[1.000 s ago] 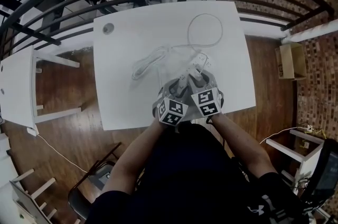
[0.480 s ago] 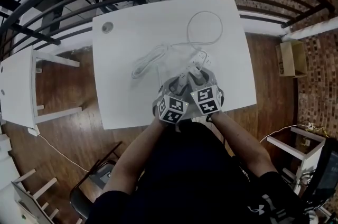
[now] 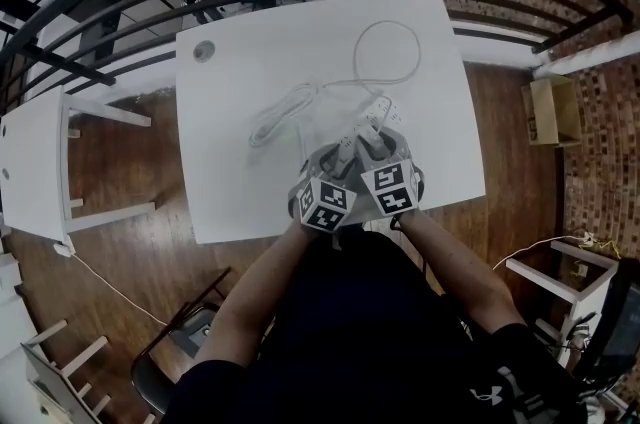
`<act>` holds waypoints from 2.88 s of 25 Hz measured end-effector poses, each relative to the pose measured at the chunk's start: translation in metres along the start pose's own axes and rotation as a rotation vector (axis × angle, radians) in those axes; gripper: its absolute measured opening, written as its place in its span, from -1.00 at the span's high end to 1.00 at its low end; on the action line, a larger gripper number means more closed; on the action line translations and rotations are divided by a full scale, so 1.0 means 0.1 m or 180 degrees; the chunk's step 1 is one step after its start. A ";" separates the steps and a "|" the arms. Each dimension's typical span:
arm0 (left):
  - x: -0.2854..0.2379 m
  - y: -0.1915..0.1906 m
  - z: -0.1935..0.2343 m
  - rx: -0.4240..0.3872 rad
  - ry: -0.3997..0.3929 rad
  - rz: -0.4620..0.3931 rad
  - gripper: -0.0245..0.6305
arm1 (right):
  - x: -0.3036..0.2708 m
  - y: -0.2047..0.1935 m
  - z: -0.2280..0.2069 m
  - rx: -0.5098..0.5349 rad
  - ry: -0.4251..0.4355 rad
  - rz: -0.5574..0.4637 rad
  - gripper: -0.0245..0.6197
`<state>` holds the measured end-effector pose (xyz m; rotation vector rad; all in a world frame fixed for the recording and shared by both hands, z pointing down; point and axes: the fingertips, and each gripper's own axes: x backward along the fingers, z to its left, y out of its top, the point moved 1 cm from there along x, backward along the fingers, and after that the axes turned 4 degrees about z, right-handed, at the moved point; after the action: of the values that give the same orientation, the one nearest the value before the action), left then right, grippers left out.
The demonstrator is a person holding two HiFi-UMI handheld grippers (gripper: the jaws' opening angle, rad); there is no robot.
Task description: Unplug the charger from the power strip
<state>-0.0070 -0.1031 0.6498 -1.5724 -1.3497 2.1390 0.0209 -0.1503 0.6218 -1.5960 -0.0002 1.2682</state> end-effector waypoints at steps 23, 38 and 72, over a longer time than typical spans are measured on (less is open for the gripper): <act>0.00 0.00 0.01 0.0034 -0.0038 0.0090 0.34 | 0.20 0.14 -0.15 -0.0500 0.0012 -0.0249 0.48; 0.97 0.30 0.14 0.1627 -0.0272 -0.0378 0.55 | 0.66 0.03 -0.40 -0.2005 0.0477 -0.0339 0.48; 1.29 0.28 0.04 0.2459 -0.0554 -0.0510 0.57 | 0.96 -1.03 -0.52 -0.3939 0.0921 -0.0343 0.48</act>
<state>-0.0559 -0.0450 0.5412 -0.9532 -0.5179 2.3102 0.1568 -0.0868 0.6208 -2.7504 -0.8127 0.9346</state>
